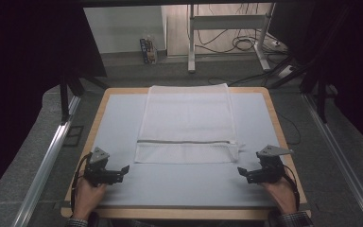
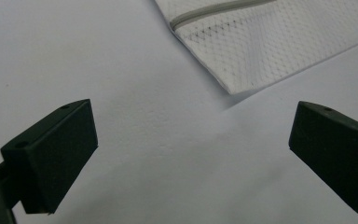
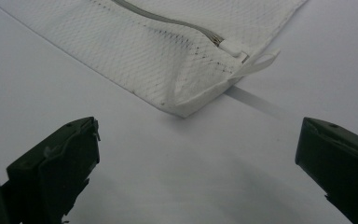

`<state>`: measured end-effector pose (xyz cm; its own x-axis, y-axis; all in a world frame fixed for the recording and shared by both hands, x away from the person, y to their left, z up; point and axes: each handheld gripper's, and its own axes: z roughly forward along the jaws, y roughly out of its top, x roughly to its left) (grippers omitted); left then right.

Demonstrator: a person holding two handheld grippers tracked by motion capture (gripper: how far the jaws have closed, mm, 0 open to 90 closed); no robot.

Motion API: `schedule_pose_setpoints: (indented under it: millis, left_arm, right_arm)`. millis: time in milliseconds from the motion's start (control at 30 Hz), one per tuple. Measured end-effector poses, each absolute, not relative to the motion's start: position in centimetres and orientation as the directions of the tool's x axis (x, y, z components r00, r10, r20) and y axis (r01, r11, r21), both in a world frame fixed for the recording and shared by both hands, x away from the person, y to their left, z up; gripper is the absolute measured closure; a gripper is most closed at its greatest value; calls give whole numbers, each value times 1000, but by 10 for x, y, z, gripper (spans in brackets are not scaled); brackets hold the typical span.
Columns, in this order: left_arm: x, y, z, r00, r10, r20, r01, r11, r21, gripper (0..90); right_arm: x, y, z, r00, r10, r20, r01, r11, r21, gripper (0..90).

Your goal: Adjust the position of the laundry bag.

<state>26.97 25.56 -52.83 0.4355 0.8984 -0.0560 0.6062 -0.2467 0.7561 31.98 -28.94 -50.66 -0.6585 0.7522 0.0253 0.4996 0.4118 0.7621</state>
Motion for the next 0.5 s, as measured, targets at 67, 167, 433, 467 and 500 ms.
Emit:
schedule_pose_setpoints:
  millis: [67,167,433,467,500]
  left_arm:
    - [271,254,-527,445,894,-55,616,-262,743,14]
    - [272,249,-527,457,889,-25,622,-299,723,15]
    - [274,251,-523,439,898,-46,634,-272,724,45]
    - [274,253,-523,436,898,-55,634,-264,727,48]
    - [274,253,-523,435,899,-59,636,-260,726,54]
  right_arm:
    - [320,-289,-508,-660,751,21,500,418,758,0]
    - [321,-287,-509,-669,743,12,494,432,754,0]
    - [322,-284,-510,-693,721,11,485,456,746,2]
    - [321,-283,-510,-696,718,8,480,457,748,2]
    - [321,-283,-509,-697,717,7,479,458,749,2]
